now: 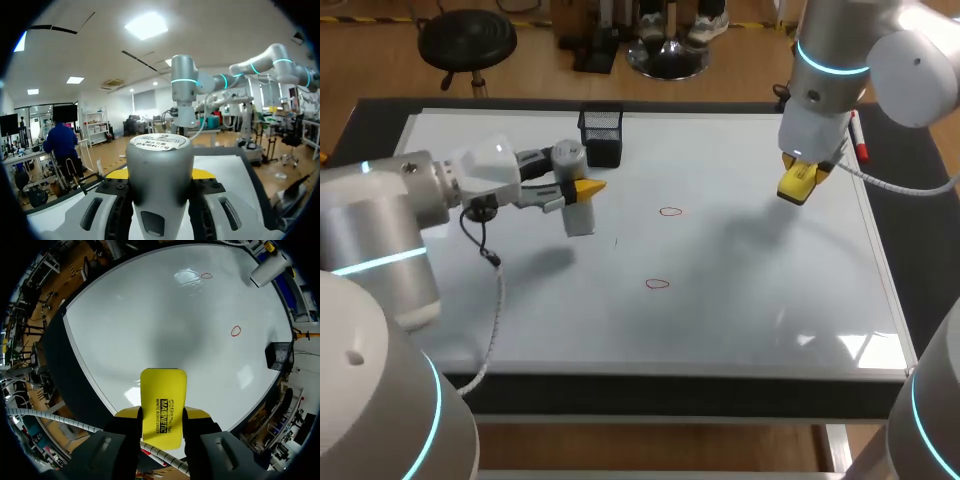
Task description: Pick up the inspection probe, press it on each red-marked spot on the whiteboard one by one, put down the probe, pick up the eraser, and wipe off all the red marks.
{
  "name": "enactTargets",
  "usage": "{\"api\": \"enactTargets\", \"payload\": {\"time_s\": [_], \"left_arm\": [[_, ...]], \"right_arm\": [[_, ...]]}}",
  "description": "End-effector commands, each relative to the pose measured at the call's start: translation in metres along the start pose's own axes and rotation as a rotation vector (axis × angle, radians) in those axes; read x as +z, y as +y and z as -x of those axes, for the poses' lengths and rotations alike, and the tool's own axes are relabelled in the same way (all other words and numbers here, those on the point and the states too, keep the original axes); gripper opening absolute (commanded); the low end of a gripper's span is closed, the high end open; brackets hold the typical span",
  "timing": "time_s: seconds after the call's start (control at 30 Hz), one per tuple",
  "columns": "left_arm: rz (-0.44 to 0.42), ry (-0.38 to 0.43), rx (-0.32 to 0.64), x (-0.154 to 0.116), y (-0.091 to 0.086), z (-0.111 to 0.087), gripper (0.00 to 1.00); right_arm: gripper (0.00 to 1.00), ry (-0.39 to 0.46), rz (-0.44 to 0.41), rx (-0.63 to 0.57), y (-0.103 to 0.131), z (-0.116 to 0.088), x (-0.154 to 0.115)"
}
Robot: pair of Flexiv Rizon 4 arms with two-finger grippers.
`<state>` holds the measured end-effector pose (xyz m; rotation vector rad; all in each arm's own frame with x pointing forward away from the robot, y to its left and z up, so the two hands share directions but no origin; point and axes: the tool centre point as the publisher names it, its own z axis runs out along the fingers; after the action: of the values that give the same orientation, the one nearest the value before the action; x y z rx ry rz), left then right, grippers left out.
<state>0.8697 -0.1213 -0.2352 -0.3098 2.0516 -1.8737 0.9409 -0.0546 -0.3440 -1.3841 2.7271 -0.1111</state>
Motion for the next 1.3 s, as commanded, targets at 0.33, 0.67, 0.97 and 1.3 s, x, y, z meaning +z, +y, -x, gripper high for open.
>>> {"api": "enactTargets", "payload": {"time_s": [0.33,0.67,0.97,1.3], "left_arm": [[-0.007,0.211,0.009,0.089,0.002,0.011,0.00],[-0.038,0.285,-0.002,0.118,0.007,0.014,0.00],[-0.057,0.350,-0.012,0.142,0.012,0.015,0.00],[-0.064,0.352,-0.040,0.158,0.020,0.015,0.00]], "right_arm": [[0.00,0.002,-0.002,-0.001,-0.001,0.000,0.000],[0.00,0.002,-0.002,-0.001,-0.001,0.000,0.000],[0.00,0.002,-0.002,-0.001,-0.001,0.000,0.000],[0.00,0.002,-0.002,-0.001,-0.001,0.000,0.000]]}}
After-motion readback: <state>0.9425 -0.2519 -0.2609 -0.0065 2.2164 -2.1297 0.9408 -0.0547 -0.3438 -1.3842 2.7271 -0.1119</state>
